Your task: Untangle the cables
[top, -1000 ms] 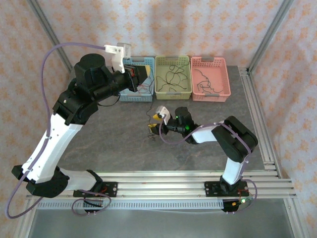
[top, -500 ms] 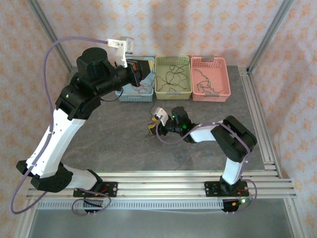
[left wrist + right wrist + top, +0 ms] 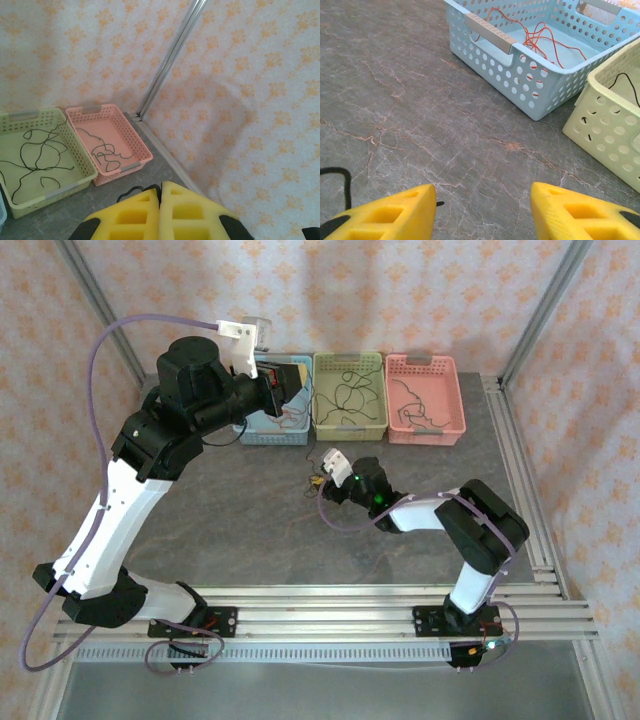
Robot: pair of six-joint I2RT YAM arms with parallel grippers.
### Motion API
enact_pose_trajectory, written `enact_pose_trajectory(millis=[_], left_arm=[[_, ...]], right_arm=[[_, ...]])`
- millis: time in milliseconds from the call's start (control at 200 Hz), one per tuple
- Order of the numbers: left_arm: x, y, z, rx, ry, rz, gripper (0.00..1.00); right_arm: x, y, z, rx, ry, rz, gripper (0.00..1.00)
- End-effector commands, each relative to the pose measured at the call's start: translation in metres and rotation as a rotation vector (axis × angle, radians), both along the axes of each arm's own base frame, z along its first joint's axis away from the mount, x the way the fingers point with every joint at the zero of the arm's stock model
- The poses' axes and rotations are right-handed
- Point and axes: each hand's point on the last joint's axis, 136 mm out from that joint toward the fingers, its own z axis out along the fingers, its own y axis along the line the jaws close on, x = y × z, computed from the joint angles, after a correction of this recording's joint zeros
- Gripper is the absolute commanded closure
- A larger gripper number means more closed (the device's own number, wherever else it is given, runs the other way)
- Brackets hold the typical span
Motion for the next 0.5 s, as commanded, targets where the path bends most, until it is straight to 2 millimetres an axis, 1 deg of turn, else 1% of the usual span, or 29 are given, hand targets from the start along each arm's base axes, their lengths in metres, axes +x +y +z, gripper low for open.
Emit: enact_pose_trajectory(millis=[0,55,115,185,260,355,405,455,495], left_arm=[[-0.008,0.008,0.009,0.010,-0.032,0.016,1.00],[-0.007,0.010,0.004,0.023,-0.022,0.028,1.00],[-0.006,0.014,-0.005,0.042,-0.002,0.052,1.00],[-0.004,0.020,-0.021,0.063,0.018,0.087,1.00],[-0.001,0.025,-0.050,0.087,0.056,0.122,1.00],[0.004,0.028,-0.094,0.131,0.125,0.150,1.00],[0.006,0.029,-0.124,0.161,0.172,0.162,1.00],[0.009,0.028,-0.151,0.191,0.216,0.164,1.00],[0.010,0.029,-0.175,0.225,0.262,0.175,1.00]], right_arm=[[0.014,-0.011,0.020,0.052,-0.036,-0.115,0.48],[0.034,-0.034,0.023,0.088,0.009,-0.275,0.49],[0.048,-0.057,0.026,0.118,0.057,-0.379,0.49],[0.058,-0.086,0.031,0.181,0.074,-0.490,0.49],[0.063,-0.107,0.034,0.239,0.072,-0.562,0.45],[0.067,-0.122,0.036,0.251,0.074,-0.631,0.42],[0.068,-0.125,0.033,0.247,0.087,-0.642,0.42],[0.066,-0.120,0.035,0.254,0.084,-0.610,0.41],[0.063,-0.111,0.039,0.273,0.078,-0.549,0.41]])
